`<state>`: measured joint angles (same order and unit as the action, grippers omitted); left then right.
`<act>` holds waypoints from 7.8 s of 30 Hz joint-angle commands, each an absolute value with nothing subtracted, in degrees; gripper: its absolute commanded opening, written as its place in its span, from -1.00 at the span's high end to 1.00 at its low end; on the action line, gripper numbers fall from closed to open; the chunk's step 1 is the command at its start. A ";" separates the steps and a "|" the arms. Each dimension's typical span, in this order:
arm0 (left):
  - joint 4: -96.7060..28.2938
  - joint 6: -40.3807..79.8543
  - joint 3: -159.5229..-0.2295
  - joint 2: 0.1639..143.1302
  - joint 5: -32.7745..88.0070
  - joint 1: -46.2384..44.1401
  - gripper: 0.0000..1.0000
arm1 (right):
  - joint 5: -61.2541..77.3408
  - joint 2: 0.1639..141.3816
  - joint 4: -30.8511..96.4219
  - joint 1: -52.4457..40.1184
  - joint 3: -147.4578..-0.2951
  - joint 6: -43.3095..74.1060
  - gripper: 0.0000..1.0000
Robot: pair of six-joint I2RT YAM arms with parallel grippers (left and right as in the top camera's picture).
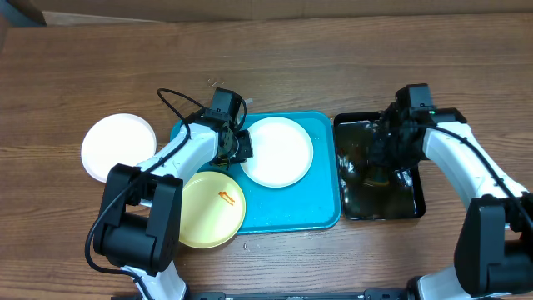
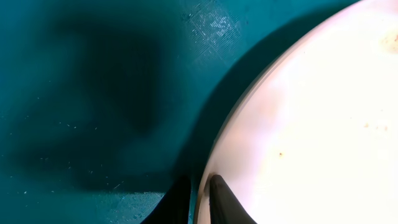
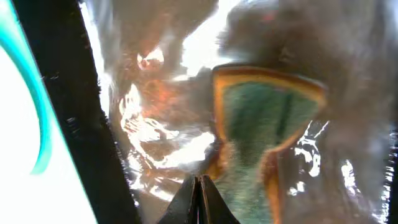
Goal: Clean dirty plates on tray and stack at the side
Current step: 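Lower the sponge into the black tray's water with the right gripper, then release the sponge and raise the right gripper to the right, then lift the white plate with the left gripper and swing it leftward, then set the white plate onto the cleaned plate at the left, then release the plate and move the left gripper to the yellow plate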
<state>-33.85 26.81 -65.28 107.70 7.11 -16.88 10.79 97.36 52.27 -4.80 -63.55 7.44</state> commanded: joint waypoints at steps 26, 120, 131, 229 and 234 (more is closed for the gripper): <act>-34.70 25.69 -65.30 108.75 7.31 -17.43 0.72 | 3.62 98.52 36.91 -16.03 -61.65 20.32 0.92; -53.25 10.50 -107.59 108.14 -52.07 -52.01 0.92 | 12.49 97.27 48.53 28.99 -75.40 16.05 -1.00; -37.47 -9.91 -107.59 108.14 -78.50 -66.81 0.92 | 12.47 97.27 48.53 28.99 -75.37 16.05 -1.00; -65.60 33.43 -47.22 73.06 3.57 26.61 -0.01 | 12.49 97.27 48.51 28.99 -75.40 16.05 -1.00; -60.45 29.78 -41.95 73.06 9.23 26.59 0.13 | 12.47 97.27 48.51 28.99 -75.40 16.05 -1.00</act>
